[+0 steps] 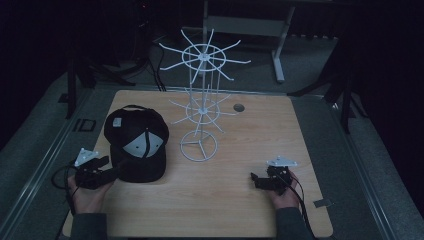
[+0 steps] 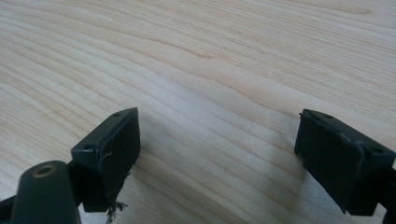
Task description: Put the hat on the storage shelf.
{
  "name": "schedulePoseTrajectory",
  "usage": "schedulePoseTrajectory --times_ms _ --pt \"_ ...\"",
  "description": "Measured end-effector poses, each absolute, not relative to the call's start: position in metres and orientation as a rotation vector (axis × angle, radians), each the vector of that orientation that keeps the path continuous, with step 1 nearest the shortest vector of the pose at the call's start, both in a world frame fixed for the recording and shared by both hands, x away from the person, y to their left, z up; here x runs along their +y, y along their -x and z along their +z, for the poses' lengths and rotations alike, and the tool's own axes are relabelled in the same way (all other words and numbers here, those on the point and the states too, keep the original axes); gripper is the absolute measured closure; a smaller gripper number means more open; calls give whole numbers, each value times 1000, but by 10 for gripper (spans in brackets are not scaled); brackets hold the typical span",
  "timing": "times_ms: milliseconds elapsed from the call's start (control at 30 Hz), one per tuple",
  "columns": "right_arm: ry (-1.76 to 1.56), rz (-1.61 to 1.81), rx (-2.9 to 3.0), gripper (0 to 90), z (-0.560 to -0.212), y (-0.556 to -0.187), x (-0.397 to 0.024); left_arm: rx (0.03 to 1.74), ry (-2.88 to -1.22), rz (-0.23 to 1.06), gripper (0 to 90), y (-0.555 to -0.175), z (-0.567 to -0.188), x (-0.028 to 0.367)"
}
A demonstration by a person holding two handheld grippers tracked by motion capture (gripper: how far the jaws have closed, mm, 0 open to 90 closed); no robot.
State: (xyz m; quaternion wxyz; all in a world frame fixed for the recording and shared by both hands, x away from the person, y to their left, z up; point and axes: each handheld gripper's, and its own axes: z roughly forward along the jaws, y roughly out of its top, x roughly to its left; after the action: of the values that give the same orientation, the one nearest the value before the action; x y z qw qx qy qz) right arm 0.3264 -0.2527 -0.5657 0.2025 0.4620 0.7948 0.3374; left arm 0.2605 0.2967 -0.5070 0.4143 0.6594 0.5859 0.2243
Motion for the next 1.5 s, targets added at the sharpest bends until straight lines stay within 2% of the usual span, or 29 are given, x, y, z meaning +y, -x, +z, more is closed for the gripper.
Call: schedulePoseTrajectory --times_ms 733,1500 --pt "-1291 942 2219 140 -566 -326 -253 1476 -1644 518 272 -263 -510 304" --pt "-1291 942 2219 139 -566 -326 -253 1526 -1664 458 247 -277 -529 317"
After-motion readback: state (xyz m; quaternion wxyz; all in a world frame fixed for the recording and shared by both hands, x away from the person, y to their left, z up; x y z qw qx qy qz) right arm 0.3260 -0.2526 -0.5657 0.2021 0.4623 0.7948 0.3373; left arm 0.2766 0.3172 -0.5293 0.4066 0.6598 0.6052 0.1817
